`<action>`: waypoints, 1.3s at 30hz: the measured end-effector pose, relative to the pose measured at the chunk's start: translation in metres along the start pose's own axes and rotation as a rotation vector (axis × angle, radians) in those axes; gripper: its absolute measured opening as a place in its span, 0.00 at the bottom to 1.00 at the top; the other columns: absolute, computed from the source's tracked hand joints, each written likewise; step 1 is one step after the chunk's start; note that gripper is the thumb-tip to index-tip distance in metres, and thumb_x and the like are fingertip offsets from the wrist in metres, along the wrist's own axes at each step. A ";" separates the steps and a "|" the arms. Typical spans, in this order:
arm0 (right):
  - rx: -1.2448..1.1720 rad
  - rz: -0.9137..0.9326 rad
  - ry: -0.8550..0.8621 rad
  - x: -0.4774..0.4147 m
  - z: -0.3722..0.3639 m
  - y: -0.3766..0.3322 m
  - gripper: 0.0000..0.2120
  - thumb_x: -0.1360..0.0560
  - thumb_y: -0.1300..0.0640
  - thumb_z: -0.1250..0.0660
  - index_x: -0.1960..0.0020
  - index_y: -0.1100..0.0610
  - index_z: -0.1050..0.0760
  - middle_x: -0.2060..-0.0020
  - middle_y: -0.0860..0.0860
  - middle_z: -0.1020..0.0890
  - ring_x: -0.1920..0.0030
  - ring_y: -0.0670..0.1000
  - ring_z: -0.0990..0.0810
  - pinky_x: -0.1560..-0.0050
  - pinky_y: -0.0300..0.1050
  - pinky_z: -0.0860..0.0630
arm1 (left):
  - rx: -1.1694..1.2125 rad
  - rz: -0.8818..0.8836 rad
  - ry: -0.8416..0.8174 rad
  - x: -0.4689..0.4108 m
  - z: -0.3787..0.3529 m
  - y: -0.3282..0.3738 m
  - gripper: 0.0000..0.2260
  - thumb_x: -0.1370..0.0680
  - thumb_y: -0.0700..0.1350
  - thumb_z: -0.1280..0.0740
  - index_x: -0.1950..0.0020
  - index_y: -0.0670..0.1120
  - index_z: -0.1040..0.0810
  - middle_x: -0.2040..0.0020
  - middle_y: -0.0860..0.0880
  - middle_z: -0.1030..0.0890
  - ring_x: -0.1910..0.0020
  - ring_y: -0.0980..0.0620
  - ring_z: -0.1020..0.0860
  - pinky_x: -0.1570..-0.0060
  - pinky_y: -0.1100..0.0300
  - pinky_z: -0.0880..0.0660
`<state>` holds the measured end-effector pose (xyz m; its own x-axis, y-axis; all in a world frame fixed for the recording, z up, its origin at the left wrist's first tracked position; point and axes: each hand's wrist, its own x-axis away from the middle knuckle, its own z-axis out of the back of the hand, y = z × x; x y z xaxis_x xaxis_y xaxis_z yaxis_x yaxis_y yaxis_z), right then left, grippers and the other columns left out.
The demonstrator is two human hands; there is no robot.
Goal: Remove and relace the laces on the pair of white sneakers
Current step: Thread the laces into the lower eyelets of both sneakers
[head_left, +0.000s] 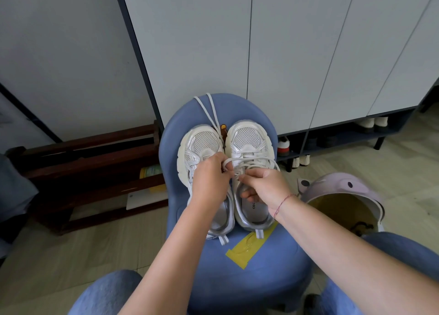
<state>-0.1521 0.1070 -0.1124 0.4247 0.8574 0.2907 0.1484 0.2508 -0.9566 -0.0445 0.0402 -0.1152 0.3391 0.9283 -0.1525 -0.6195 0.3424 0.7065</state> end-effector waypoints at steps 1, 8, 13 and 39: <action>0.010 0.003 -0.005 0.000 0.000 0.000 0.06 0.25 0.65 0.33 0.58 0.57 0.24 0.74 0.53 0.22 0.81 0.44 0.25 0.80 0.34 0.29 | -0.012 -0.009 -0.001 0.000 0.000 0.002 0.09 0.26 0.37 0.31 0.60 0.49 0.27 0.61 0.48 0.19 0.60 0.47 0.23 0.61 0.55 0.28; 0.061 -0.027 -0.091 -0.005 0.007 -0.002 0.10 0.21 0.66 0.39 0.56 0.56 0.22 0.75 0.50 0.21 0.78 0.45 0.23 0.79 0.35 0.28 | 0.239 0.041 -0.049 -0.004 0.003 -0.002 0.16 0.28 0.38 0.25 0.43 0.49 0.23 0.57 0.50 0.15 0.57 0.53 0.18 0.56 0.59 0.23; 0.062 0.000 -0.091 -0.007 0.008 0.001 0.07 0.23 0.67 0.37 0.56 0.59 0.24 0.76 0.49 0.21 0.80 0.45 0.24 0.80 0.35 0.29 | 0.252 0.011 -0.086 -0.003 0.004 -0.003 0.21 0.27 0.43 0.24 0.35 0.49 0.24 0.57 0.52 0.16 0.60 0.58 0.20 0.59 0.71 0.26; 0.837 0.053 -0.502 0.031 0.051 -0.008 0.06 0.21 0.64 0.41 0.50 0.64 0.26 0.67 0.55 0.21 0.75 0.46 0.22 0.74 0.36 0.26 | 0.063 -0.152 -0.046 0.012 -0.001 -0.009 0.11 0.21 0.40 0.31 0.59 0.33 0.19 0.57 0.38 0.20 0.59 0.41 0.23 0.58 0.54 0.30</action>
<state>-0.1858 0.1544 -0.0971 -0.0457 0.9198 0.3896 -0.6240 0.2783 -0.7302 -0.0357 0.0480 -0.1236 0.4589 0.8582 -0.2302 -0.5130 0.4674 0.7200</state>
